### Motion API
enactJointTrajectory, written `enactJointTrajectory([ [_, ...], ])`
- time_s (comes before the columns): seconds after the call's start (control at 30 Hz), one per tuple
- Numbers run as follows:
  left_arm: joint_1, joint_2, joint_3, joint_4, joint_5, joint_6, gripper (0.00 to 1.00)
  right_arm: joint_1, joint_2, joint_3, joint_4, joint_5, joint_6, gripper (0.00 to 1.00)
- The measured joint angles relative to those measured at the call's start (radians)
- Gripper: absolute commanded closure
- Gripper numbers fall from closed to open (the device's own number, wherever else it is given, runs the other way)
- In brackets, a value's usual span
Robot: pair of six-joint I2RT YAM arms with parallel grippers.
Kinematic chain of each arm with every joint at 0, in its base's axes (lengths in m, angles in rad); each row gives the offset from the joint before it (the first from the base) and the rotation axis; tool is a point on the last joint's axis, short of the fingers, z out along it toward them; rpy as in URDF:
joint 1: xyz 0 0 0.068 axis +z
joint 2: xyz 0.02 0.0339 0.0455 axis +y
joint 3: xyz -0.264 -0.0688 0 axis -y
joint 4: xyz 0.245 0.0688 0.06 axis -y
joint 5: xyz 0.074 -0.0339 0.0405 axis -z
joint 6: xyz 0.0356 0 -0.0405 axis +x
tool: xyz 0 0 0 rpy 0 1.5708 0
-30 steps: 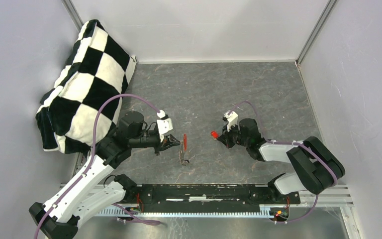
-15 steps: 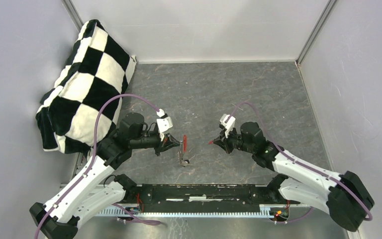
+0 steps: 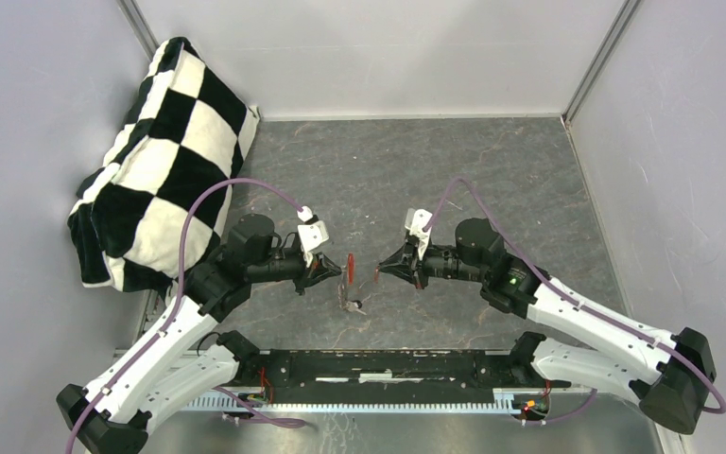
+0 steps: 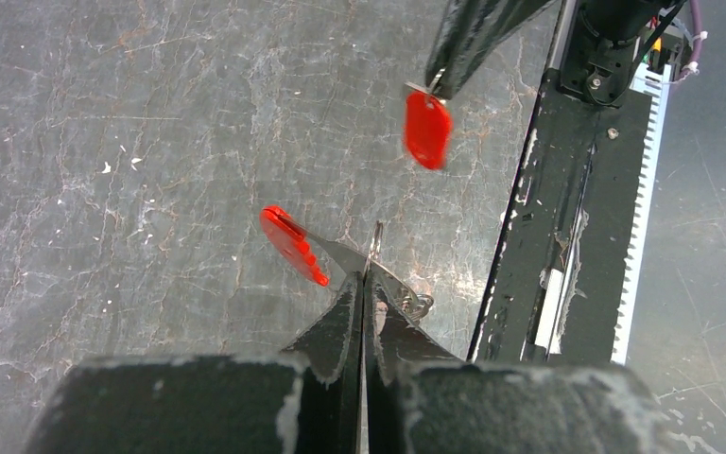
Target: Put the keys on the keyring
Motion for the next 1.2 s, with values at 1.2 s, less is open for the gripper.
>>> enactJointTrajectory([
  [1.2,0.0,0.018,0.0,0.03,-0.065,-0.1,0.98,0.298,0.208,0.189,0.04,0.476,0.042,1.0],
])
